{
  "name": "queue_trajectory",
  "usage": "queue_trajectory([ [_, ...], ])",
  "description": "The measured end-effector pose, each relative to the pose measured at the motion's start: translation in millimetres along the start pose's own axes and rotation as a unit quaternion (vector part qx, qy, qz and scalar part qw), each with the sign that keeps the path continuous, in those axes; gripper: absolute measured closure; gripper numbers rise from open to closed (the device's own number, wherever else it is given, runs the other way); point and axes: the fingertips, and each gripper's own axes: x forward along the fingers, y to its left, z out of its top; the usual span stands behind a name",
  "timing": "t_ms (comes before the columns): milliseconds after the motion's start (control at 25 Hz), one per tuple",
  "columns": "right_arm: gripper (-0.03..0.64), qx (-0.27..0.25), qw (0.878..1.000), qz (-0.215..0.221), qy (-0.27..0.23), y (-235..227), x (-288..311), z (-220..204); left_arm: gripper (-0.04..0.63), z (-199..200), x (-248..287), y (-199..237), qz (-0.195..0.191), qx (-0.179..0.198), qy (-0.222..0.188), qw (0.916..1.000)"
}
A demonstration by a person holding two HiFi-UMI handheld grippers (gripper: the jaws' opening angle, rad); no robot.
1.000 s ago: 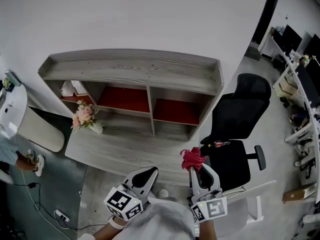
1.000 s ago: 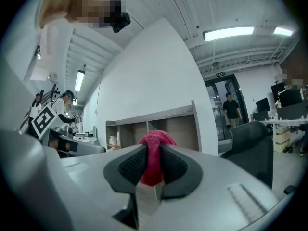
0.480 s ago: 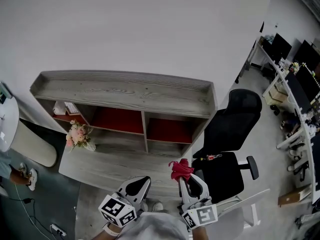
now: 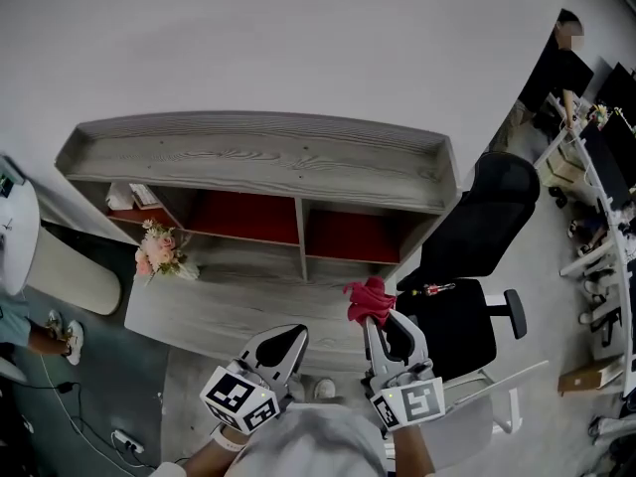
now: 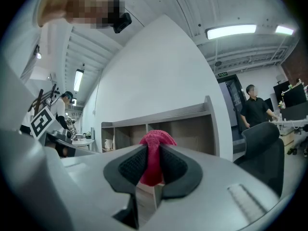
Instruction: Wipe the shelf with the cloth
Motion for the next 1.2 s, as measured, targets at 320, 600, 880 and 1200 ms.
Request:
queue_trajectory([
  [320,0.537,-0.011,1.000,-0.005,-0.010,-12.1,39.7,-5.5,0.594,1.8,16.8,20.3,0.005,0.005,0.002,1.0000],
  [600,0.537,-0.002,1.000,-0.017,-0.009,-24.6,75.4,-25.5,0.594,-1.6,25.8,34.7,0.001,-0.016,0.006,0.9998],
  [880,0.537,0.031,0.999,-0.019,0.023,-39.1,127.0,-73.7,0.594,-16.4,33.0,50.9,0.008,-0.030,0.017,0.9994],
  [1200,0.537,0.069,0.994,-0.002,0.083,-34.6,182.5,-132.9,0.594,-28.5,32.6,68.1,0.028,-0.043,0.026,0.9984],
])
